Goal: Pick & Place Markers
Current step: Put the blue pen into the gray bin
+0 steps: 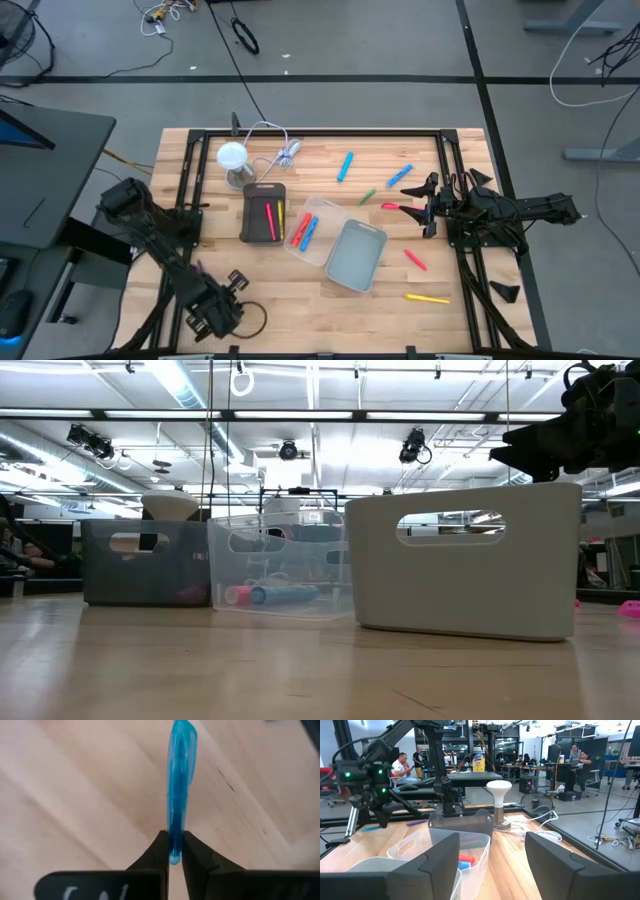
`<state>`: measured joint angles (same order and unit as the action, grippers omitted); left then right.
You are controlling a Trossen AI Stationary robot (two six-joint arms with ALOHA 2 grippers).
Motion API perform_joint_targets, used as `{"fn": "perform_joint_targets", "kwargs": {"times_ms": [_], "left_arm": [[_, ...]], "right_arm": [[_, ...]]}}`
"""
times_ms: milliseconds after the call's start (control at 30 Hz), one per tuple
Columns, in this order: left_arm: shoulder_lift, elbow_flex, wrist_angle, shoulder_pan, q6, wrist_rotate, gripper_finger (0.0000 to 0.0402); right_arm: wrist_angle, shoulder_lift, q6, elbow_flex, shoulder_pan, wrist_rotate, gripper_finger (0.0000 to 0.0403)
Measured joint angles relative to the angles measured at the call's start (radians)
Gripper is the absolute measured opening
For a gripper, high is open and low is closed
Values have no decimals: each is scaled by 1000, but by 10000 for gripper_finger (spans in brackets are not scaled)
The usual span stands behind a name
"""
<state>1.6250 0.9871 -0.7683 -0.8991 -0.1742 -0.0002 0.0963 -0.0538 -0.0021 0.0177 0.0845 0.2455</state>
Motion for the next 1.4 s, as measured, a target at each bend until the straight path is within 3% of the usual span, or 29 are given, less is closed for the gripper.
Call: {"fn": "perform_joint_targets", "kwargs": {"times_ms": [400, 733, 1033, 1400], "left_arm": [[-140, 0, 53, 258, -132, 9, 31], [-155, 1, 303, 433, -203, 82, 30], [-155, 1, 512, 539, -235, 63, 29], [-155, 2, 819, 604, -258, -33, 29]], "right_arm": [[0, 0, 0, 0, 0, 0, 229], [0, 0, 0, 0, 0, 0, 229], [64, 0, 3, 0, 0, 0, 229], [326, 0, 72, 0, 0, 0, 229]]}}
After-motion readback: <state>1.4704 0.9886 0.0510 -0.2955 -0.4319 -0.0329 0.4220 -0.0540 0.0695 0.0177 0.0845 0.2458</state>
